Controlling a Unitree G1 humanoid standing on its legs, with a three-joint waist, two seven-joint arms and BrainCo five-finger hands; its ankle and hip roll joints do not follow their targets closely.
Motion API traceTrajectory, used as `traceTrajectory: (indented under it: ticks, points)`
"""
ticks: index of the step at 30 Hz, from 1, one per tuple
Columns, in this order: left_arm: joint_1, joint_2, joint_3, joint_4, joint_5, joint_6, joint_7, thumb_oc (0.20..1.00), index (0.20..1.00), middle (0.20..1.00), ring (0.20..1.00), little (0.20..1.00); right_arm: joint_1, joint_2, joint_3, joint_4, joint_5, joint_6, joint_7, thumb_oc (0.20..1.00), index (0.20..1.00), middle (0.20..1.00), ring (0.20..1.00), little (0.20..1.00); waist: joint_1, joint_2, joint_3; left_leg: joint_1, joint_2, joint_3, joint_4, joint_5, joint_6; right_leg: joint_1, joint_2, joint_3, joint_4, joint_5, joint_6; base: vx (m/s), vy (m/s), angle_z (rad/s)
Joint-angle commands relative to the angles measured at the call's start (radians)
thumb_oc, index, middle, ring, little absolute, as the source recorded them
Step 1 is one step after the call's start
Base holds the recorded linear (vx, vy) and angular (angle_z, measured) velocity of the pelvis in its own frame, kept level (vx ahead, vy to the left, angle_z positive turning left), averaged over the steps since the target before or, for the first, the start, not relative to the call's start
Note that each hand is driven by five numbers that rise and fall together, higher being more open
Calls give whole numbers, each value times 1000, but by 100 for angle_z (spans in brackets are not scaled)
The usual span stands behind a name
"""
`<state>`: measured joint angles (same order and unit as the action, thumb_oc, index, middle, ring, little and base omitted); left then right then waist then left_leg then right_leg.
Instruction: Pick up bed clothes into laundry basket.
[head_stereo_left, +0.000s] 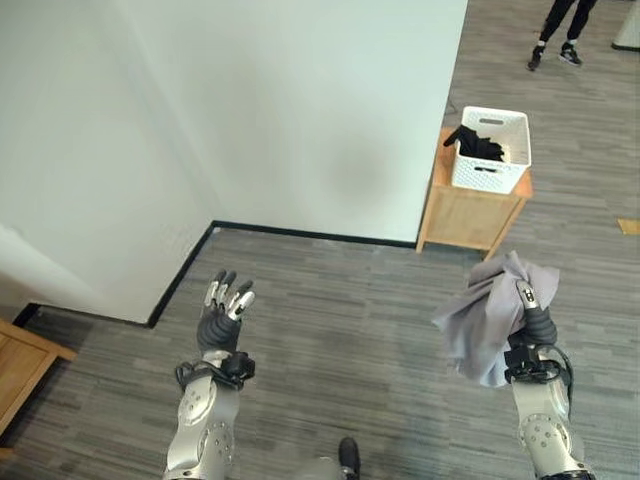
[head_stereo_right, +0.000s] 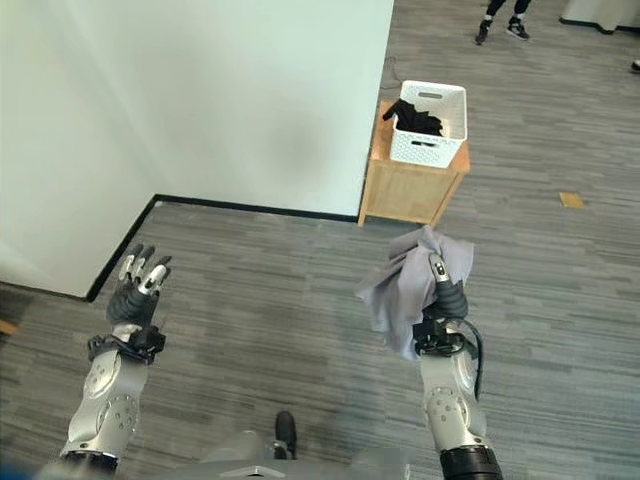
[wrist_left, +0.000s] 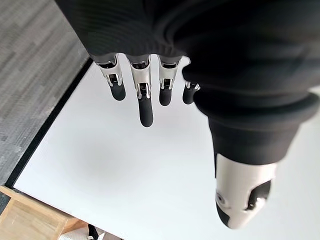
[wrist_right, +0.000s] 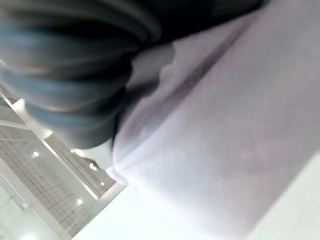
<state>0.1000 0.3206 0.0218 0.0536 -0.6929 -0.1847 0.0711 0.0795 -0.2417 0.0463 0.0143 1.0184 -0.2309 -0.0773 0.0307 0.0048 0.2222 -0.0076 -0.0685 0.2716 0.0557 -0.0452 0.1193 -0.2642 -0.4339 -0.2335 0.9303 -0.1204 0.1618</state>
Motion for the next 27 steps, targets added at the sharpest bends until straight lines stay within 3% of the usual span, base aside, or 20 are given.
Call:
traceTrajectory:
  ticks: [1,3,4,5,6,7,8,9,10,11,12,13,16,18,20,22,23,24,27]
  points:
    - [-8,45,29,-61,15,-39,-20,1000,1000,1000,1000,1000,-56,-8,-26,-42,-20,-34,48,200,200,200,200,200,20,1,-25,128,117,23,-8,-109,-95,65,8,-86,-434,148,16,240,-152,-10]
    - [-33,54,23,-55,11,-42,-26,1000,1000,1000,1000,1000,-52,-10,-30,-34,-18,-37,43,200,200,200,200,200,10,-5,-31,151,141,18,-12,-128,-140,62,14,-90,-693,171,20,470,-330,4]
    - [-60,59,17,-37,22,-45,-24,1000,1000,1000,1000,1000,-36,-6,-40,-48,-27,-38,40,200,200,200,200,200,-11,-24,-37,177,163,20,-13,-128,-179,60,24,-80,-843,226,34,577,-453,16]
    - [-77,63,16,-31,46,-43,-6,1000,1000,1000,1000,1000,-24,-11,-54,-59,-39,-46,37,200,200,200,200,200,-14,-41,-43,183,183,6,8,-133,-190,58,34,-71,-792,197,26,418,-351,25]
    - [-77,63,15,-31,47,-43,-6,1000,1000,1000,1000,1000,-24,-10,-54,-60,-40,-46,37,200,200,200,200,200,-15,-41,-43,181,183,4,10,-134,-191,57,33,-72,-787,194,25,402,-306,55]
    - [-83,45,0,-19,36,-46,-17,1000,1000,1000,1000,1000,-23,-6,-64,-56,-14,-45,49,200,200,200,200,200,-20,-53,-47,184,213,-4,60,-119,-207,66,41,-72,-761,214,20,384,-290,88]
    - [-83,37,-4,-11,33,-51,-15,1000,1000,1000,1000,1000,-26,-6,-57,-47,-17,-57,46,200,200,200,200,200,-24,-47,-49,169,238,-30,126,-69,-221,79,74,-76,-757,207,4,516,-412,76]
    - [-77,31,-9,-10,21,-52,-23,1000,1000,1000,1000,1000,-29,-14,-61,-53,-11,-55,52,200,200,200,200,200,-16,-49,-52,129,261,-60,234,14,-226,107,120,-83,-758,169,-32,554,-609,46]
    - [-74,24,-10,-7,-1,-49,-25,1000,1000,1000,1000,1000,-54,-33,-59,-35,0,-79,45,200,200,200,200,200,-6,-58,-49,24,315,-129,471,160,-219,172,216,-73,-808,101,-113,503,-660,10]
    - [-73,20,-12,-7,-7,-40,-31,1000,1000,1000,1000,1000,-65,-43,-54,-30,3,-85,37,200,200,200,200,200,9,-63,-36,-45,328,-159,583,186,-217,202,248,-74,-825,80,-143,487,-668,16]
    - [-67,18,-12,-8,-11,-36,-34,1000,1000,1000,1000,1000,-74,-52,-53,-29,9,-84,41,200,200,200,200,200,29,-71,-25,-75,305,-184,644,177,-209,235,270,-68,-844,60,-160,432,-465,10]
    - [-74,5,-22,-5,-13,-32,-26,1000,1000,1000,1000,1000,-91,-73,-49,-37,11,-88,25,200,200,200,200,200,64,-80,-4,-195,193,-246,697,96,-200,295,295,-40,-889,52,-161,334,-286,-20]
    - [-76,-8,-27,8,-25,-27,-31,1000,1000,1000,1000,1000,-106,-77,-61,-41,28,-92,25,200,200,200,200,200,75,-82,-11,-264,192,-211,589,78,-196,348,318,-49,-936,49,-147,346,-169,-28]
    - [-71,-7,-33,14,-21,-31,-32,1000,1000,1000,1000,1000,-113,-77,-55,-33,20,-100,23,200,200,200,200,200,102,-82,-18,-291,168,-179,410,100,-189,377,338,-45,-952,37,-141,398,-39,-32]
    - [-56,-4,-26,14,-12,-31,-33,1000,1000,1000,1000,1000,-130,-81,-30,-29,-6,-94,25,200,200,200,200,200,133,-67,-42,-253,141,-198,107,172,-187,399,376,-27,-956,21,-131,386,8,-27]
    - [-54,-1,-34,4,25,-30,-30,1000,1000,1000,1000,1000,-140,-78,-21,-18,-37,-82,17,200,200,200,200,200,126,-77,-45,-231,141,-130,140,155,-182,425,371,-50,-932,10,-126,290,-40,-77]
    - [-49,3,-32,-9,13,-27,-37,1000,1000,1000,1000,1000,-149,-63,-16,-25,-28,-73,30,200,200,200,200,200,135,-75,-57,-189,127,-130,103,127,-165,417,360,-60,-893,-4,-106,294,61,-81]
    - [-48,4,-28,-13,9,-27,-33,1000,1000,1000,1000,1000,-153,-46,-3,-27,-30,-77,42,200,200,200,200,200,142,-72,-69,-136,114,-111,57,105,-138,402,340,-82,-776,1,-86,299,149,-69]
    - [-51,16,-17,-14,5,-36,-20,1000,1000,1000,1000,1000,-164,-29,23,-26,-51,-58,40,200,200,200,200,200,121,-48,-52,-55,105,-95,11,82,-86,221,255,-61,-441,75,3,164,113,-67]
